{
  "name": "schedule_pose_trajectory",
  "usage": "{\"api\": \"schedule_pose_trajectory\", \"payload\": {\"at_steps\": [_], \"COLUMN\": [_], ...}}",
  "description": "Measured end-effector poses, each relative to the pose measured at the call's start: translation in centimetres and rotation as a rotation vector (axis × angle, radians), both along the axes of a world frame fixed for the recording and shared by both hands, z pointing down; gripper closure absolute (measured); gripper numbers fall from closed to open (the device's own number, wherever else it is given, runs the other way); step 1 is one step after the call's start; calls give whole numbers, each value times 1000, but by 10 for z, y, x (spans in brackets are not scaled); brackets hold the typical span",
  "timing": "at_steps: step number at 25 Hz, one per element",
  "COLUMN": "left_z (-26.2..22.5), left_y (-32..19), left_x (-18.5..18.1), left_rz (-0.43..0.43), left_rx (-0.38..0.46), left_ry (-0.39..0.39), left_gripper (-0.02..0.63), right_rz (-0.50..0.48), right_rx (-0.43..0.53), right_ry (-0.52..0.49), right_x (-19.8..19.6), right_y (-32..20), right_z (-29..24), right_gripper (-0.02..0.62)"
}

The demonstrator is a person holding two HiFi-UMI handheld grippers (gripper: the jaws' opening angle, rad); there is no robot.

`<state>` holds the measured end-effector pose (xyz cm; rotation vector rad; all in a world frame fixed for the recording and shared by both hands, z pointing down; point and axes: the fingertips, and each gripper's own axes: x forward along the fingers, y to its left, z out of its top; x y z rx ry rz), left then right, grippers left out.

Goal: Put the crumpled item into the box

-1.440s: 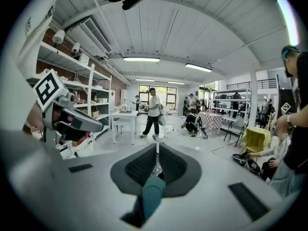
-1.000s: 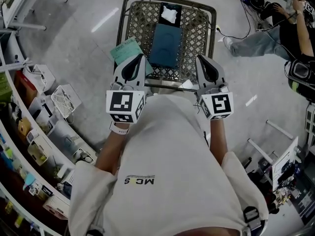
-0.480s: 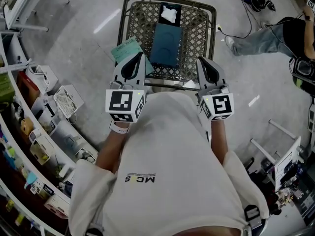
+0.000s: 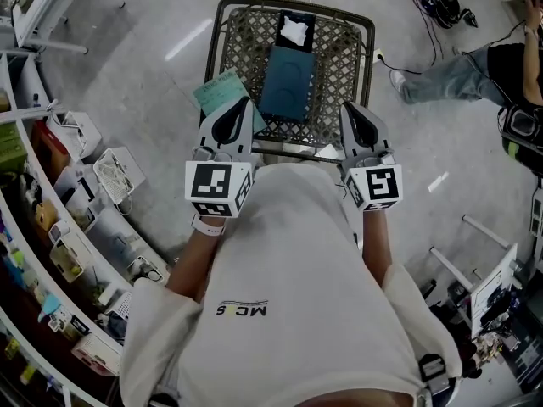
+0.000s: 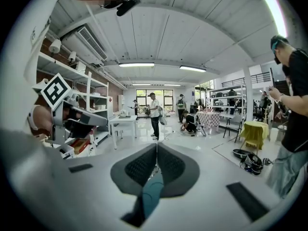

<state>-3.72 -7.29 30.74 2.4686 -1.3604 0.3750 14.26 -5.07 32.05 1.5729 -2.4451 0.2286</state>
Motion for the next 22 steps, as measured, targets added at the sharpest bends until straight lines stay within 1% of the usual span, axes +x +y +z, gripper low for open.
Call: {"api": "schedule_pose_trajectory", "payload": {"at_steps": [7,12,22], "left_z": [1,2,4], "left_y": [2,3,8], "left_x": [0,1,1], "left_rz": [-10,-16,-16], "left_rx": [-3,-5,-9], "left_ry": [1,-2,-6], "left_gripper": [583,582,583], "right_rz": [-11,-5,-4], "right_rx": [11,-5,-3], "right_ry": [-6,-19,-17], "right_x": [-1,2,1], "right_y": [-3,-2,0], "right_z": [-2,2,4], "right_gripper": [575,575,575]}}
